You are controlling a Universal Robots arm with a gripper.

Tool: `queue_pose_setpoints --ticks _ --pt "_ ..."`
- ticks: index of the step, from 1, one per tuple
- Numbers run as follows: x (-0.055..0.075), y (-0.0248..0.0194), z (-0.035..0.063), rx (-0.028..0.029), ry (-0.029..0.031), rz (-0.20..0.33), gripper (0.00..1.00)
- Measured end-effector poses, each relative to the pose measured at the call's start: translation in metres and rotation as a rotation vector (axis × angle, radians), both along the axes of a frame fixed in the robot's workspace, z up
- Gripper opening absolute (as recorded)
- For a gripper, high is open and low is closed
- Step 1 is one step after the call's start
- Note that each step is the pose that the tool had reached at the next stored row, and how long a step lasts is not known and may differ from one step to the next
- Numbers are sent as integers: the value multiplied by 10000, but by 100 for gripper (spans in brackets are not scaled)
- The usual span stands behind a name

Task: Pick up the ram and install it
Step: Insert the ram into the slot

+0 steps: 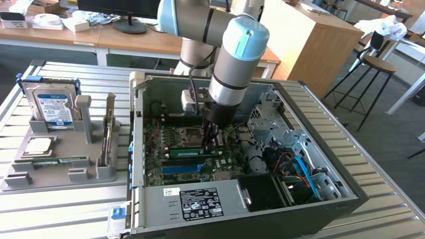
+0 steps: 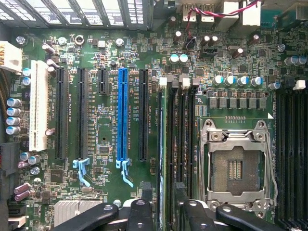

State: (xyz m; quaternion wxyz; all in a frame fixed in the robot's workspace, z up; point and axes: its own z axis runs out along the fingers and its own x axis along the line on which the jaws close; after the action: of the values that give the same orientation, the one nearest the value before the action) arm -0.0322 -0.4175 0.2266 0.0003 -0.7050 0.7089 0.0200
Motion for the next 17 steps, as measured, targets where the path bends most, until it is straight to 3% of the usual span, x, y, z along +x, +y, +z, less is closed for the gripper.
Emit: queue_pose_setpoints --ticks 5,17 --pt "4 0 50 4 0 0 31" --pt "21 0 299 3 0 0 31"
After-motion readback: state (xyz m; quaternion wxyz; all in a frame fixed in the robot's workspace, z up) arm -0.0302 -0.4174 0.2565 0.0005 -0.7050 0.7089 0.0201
